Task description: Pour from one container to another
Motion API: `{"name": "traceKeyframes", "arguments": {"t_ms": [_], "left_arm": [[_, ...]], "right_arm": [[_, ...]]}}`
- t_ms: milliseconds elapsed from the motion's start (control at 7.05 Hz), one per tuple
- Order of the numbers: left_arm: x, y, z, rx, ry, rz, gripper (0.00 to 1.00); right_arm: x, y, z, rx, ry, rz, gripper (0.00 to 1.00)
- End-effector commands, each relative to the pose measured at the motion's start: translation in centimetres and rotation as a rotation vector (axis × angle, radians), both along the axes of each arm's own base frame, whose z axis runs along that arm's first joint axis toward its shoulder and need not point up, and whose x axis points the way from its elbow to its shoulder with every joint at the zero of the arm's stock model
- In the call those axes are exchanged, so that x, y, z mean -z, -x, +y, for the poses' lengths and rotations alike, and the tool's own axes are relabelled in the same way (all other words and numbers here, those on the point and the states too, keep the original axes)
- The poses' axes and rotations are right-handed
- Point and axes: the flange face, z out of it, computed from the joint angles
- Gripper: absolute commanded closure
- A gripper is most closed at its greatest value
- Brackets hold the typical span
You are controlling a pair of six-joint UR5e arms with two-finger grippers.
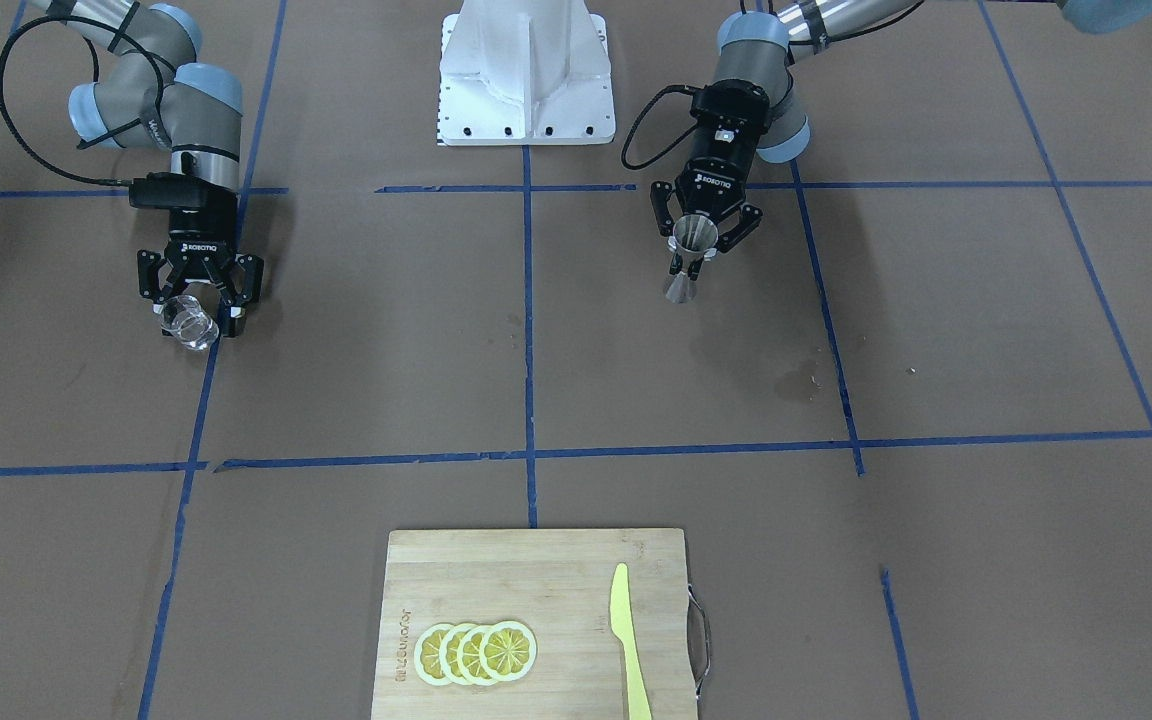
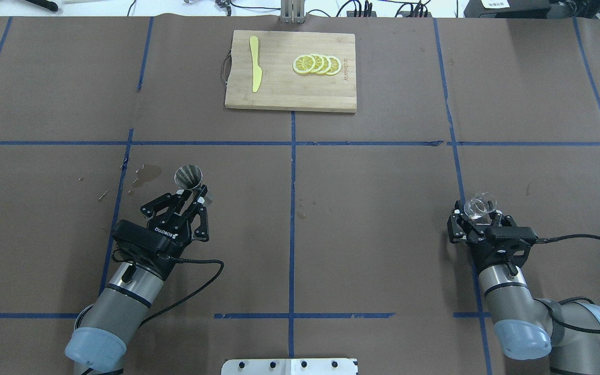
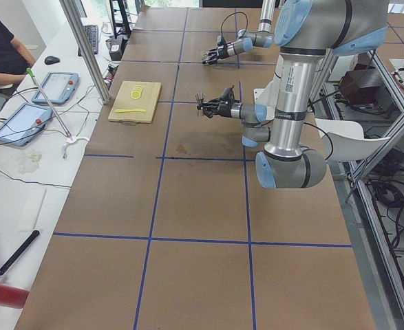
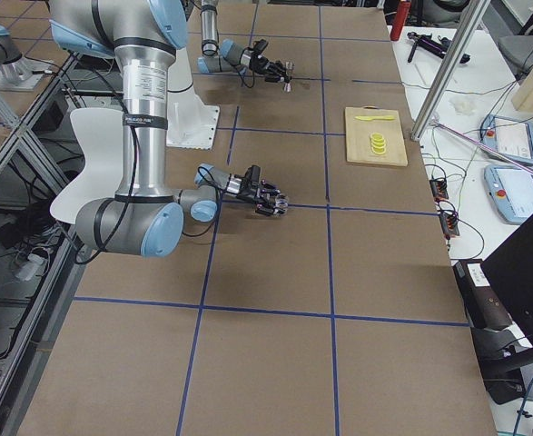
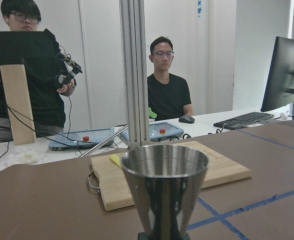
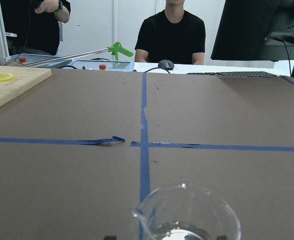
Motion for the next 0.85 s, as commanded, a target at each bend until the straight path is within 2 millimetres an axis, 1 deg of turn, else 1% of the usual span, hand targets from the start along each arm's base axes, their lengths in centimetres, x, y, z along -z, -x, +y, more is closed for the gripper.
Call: {"name": "traceKeyframes", "arguments": {"t_ms": [0,142,284,426,567,709], "left_arm": [[0.1,0.1,-0.1,0.001,0.0,0.002,1.0],[0.1,0.1,-0.1,0.001,0.0,0.002,1.0],[0.1,0.0,0.0,0.0,0.0,0.003,1.0],[0.1,0.0,0.0,0.0,0.0,0.003,1.0],[0.2,0.0,0.0,-0.002,-0.001,0.003,1.0],[0.2,0.0,0.0,-0.003,-0.002,-0.002,1.0]], "right_arm": [[0.1,0.0,-0.1,-0.001,-0.001,-0.003,0.48],[0.1,0.0,-0.1,-0.001,-0.001,-0.004,0.61],[0.4,0.0,-0.1,-0.005,-0.004,-0.01,0.69],[1.1,0.0,-0.3,-0.008,-0.007,-0.03,0.82],[2.2,0.6,-0.4,-0.011,-0.014,-0.055,0.99],[2.6,0.9,-0.4,-0.004,-0.016,-0.053,1.0]]}}
